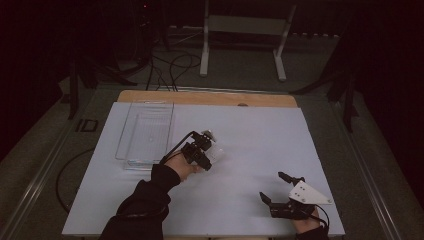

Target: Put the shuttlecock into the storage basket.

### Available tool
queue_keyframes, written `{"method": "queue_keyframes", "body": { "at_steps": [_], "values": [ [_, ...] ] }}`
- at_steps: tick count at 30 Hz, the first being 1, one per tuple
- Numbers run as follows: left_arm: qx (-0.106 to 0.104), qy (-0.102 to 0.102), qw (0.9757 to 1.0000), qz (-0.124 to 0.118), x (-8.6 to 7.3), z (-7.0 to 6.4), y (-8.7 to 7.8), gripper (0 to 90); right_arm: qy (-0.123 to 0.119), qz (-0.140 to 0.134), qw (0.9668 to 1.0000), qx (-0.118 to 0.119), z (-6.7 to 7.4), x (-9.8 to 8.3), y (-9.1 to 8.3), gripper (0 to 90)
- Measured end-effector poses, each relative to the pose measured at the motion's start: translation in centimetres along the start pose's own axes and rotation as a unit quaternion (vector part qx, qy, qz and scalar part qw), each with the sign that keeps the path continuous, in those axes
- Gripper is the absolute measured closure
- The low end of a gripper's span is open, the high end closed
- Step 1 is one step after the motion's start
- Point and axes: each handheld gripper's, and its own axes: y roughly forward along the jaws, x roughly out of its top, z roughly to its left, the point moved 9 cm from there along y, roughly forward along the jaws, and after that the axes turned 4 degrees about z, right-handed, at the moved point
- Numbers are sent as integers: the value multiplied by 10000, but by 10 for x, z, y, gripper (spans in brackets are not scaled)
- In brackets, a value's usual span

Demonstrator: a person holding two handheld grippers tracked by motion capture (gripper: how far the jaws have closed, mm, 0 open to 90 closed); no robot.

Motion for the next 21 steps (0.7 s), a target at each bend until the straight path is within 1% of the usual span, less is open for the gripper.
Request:
{"method": "queue_keyframes", "body": {
  "at_steps": [1,2,3,4,8,13,15,16,19,21],
  "values": [
    [-4,84,10000,16,-1,0,-1,660,1,-1,10000,4,0,0,0,101],
    [-31,116,9999,26,-2,-1,-2,660,4,3,10000,0,0,0,0,101],
    [-108,114,9999,23,-2,-3,-3,660,6,2,10000,1,0,0,0,102],
    [-111,208,9997,54,-3,-4,-4,660,9,0,10000,2,0,0,0,101],
    [-118,472,9987,180,-8,-9,-7,660,7,2,10000,6,0,0,0,101],
    [-132,623,9977,224,-11,-13,-10,660,8,6,10000,2,0,0,0,101],
    [-121,716,9969,303,-14,-13,-11,660,5,2,10000,7,0,0,0,101],
    [-118,719,9968,325,-15,-13,-11,660,14,7,10000,3,0,0,0,101],
    [-122,839,9955,421,-19,-12,-12,660,10,3,10000,9,0,0,0,101],
    [-140,898,9949,444,-21,-12,-13,660,8,2,10000,8,0,0,0,101]
  ]
}}
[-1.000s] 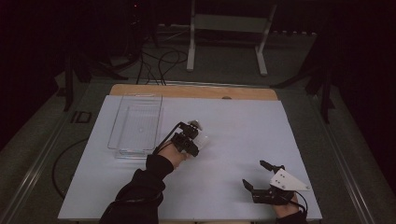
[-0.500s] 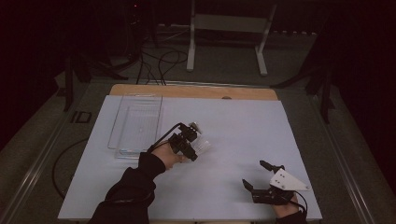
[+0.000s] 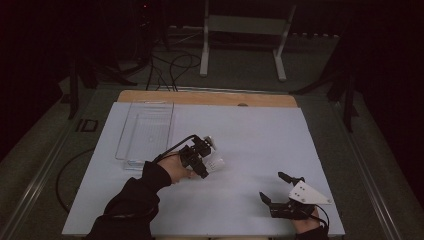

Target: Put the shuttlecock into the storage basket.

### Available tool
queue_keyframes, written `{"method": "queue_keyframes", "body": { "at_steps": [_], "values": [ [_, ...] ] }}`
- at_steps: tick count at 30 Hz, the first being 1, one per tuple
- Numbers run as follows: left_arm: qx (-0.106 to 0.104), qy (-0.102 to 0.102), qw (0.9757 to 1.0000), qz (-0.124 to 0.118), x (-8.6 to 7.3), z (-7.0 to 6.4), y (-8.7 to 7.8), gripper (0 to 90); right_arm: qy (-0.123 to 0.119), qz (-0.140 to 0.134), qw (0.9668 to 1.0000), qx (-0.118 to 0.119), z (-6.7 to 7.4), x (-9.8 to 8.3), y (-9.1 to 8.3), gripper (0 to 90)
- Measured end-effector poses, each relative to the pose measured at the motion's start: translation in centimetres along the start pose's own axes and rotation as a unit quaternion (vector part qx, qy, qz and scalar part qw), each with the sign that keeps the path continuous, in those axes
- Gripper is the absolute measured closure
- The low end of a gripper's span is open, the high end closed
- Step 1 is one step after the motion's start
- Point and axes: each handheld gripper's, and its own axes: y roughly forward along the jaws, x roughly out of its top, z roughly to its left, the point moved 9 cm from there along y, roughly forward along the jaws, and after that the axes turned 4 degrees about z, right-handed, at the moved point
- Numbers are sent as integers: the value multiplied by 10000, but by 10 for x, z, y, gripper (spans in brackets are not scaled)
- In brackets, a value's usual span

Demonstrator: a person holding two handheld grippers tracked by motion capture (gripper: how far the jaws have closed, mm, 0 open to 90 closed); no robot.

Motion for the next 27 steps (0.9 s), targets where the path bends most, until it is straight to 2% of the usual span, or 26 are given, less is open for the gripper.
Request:
{"method": "queue_keyframes", "body": {
  "at_steps": [2,5,15,17,19,24,27],
  "values": [
    [-55,59,10000,24,-2,-1,-2,660,5,12,10000,-3,0,-1,0,101],
    [-24,192,9998,70,-4,-3,-4,660,-3,15,10000,4,0,0,0,101],
    [-105,357,9993,59,-10,-2,-15,659,-14,13,10000,-7,0,0,0,101],
    [-214,423,9989,30,-11,-4,-17,659,-17,22,10000,-7,0,0,0,102],
    [-264,431,9987,27,-12,-4,-18,659,-23,18,10000,-7,0,0,0,101],
    [-240,388,9990,-10,-11,-3,-24,659,-20,13,10000,-25,0,0,0,102],
    [-283,433,9986,-57,-10,-4,-31,660,-22,4,10000,-19,0,0,-1,102]
  ]
}}
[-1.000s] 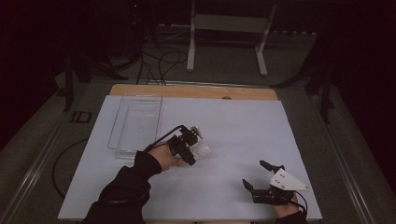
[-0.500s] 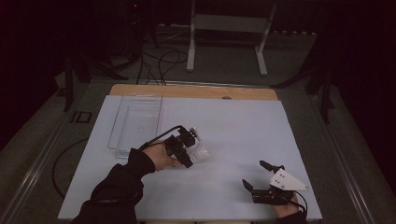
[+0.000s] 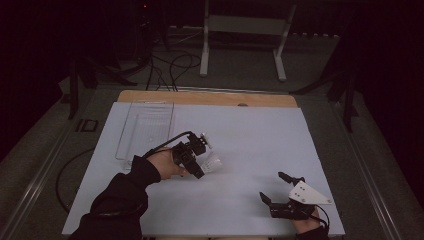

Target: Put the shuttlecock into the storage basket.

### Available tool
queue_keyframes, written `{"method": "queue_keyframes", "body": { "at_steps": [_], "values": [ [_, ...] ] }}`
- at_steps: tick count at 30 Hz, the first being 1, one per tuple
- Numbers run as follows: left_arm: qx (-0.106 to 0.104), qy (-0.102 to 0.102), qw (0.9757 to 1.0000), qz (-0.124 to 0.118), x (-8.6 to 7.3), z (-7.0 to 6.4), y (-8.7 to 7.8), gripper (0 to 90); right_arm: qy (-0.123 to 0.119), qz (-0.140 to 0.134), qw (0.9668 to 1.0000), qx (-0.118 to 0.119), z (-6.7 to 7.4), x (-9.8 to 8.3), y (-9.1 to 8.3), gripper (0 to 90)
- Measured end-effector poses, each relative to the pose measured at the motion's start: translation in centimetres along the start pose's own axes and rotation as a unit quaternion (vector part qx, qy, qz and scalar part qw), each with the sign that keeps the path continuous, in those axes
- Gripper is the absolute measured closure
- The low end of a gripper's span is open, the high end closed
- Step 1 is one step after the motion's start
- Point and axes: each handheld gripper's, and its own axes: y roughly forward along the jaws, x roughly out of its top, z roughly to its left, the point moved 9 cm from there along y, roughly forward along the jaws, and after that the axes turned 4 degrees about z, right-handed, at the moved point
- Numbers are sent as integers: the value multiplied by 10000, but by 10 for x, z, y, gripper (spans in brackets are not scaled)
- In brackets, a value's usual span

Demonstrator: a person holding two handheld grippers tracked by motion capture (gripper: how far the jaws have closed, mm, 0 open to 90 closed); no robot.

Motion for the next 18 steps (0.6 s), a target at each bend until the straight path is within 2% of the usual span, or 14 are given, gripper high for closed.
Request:
{"method": "queue_keyframes", "body": {
  "at_steps": [7,13,18],
  "values": [
    [68,28,9999,-106,-2,1,-16,659,-5,1,10000,8,0,0,0,101],
    [130,142,9998,-14,-9,1,-25,659,-4,2,10000,6,1,0,0,102],
    [84,102,9999,-25,-16,3,-32,659,-1,6,10000,8,1,0,1,102]
  ]
}}
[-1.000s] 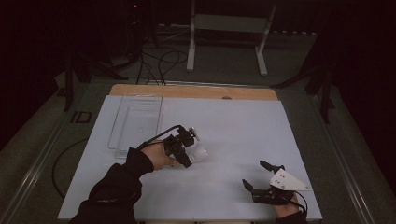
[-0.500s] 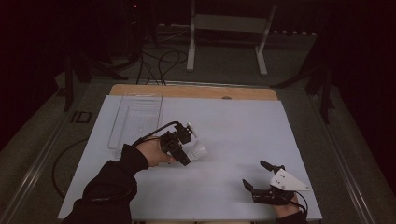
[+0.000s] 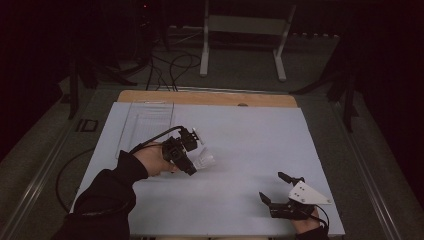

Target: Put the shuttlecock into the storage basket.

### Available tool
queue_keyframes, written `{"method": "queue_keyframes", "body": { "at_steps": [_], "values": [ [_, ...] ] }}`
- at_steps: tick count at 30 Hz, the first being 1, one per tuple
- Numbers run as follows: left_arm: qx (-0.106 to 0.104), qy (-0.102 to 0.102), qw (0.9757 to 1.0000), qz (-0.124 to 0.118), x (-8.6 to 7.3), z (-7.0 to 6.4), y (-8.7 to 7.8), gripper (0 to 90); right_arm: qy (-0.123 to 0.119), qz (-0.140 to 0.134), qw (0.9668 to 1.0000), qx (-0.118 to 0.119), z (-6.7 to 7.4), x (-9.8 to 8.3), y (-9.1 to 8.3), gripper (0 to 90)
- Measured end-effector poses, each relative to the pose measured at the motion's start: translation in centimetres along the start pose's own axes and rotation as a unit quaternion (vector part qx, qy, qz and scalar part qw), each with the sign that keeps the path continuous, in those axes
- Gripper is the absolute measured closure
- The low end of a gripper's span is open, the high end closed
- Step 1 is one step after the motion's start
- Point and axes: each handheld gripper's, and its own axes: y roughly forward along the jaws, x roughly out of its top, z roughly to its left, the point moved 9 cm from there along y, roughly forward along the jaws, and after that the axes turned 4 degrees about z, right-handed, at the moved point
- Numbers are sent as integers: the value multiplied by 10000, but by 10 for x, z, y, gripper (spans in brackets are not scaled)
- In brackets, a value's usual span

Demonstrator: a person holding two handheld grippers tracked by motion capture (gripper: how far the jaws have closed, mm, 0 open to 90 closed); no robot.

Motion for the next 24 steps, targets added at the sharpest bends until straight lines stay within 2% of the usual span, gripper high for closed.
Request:
{"method": "queue_keyframes", "body": {
  "at_steps": [7,22,24],
  "values": [
    [61,35,10000,-14,-7,2,-13,659,-1,2,10000,10,0,0,0,101],
    [169,-67,9997,-133,-21,12,-37,659,11,-18,10000,-2,0,1,0,101],
    [131,-102,9997,-183,-24,13,-42,659,31,-46,10000,15,0,1,0,102]
  ]
}}
